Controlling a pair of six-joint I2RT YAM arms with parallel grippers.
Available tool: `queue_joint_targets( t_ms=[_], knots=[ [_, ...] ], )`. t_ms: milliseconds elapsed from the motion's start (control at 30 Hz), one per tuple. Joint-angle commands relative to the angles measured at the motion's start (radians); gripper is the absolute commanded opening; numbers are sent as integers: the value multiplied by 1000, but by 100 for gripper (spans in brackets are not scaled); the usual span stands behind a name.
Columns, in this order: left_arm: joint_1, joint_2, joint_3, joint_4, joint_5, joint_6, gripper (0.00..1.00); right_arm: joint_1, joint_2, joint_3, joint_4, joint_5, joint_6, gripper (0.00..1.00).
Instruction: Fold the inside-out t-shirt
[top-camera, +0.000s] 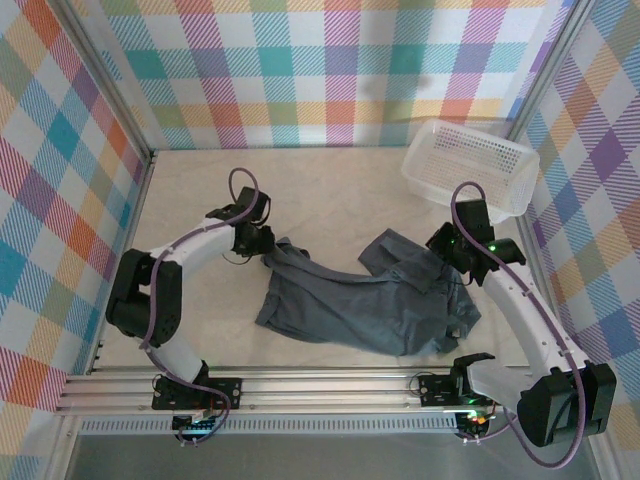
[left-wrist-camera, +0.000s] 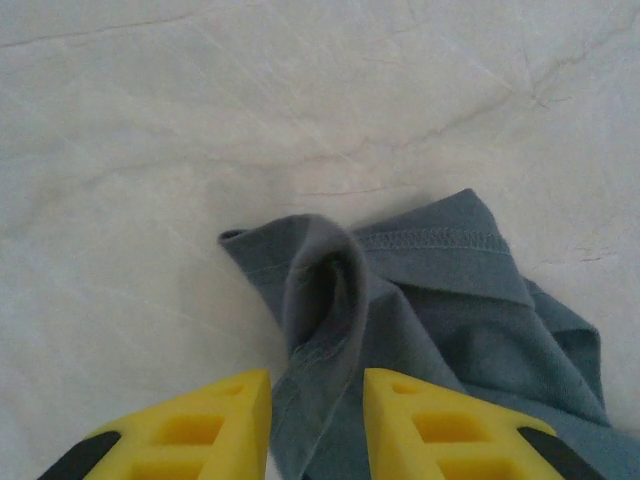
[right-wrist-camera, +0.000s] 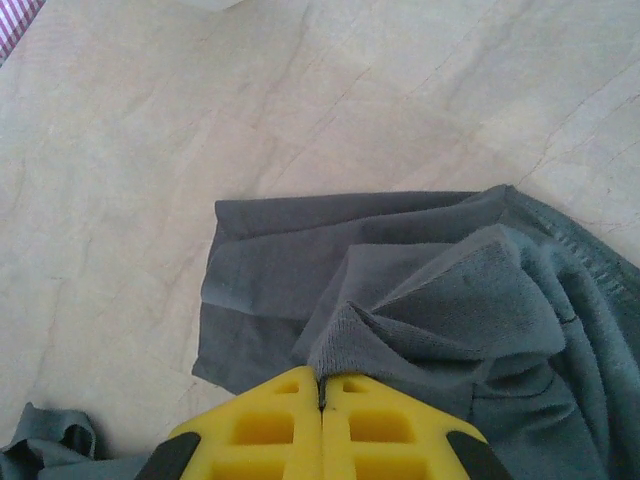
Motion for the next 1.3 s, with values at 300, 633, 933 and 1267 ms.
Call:
queue_joint_targets(
  t_ms=[300,633,933,1267],
  knots=[
    [-6,47,5,43,27,34,4,-2,-12,-14,5,-21,39,0],
    [76,-264,251,-115,183,-42,0,-4,-8,385,-76,68,-54,0],
    [149,-544,829,-310,110,99,0,-3,2,1022,50,153,-263,0],
    [149,-717,934,-262,40,151,0,-3,-97,1121,223,96,-313,0]
  ],
)
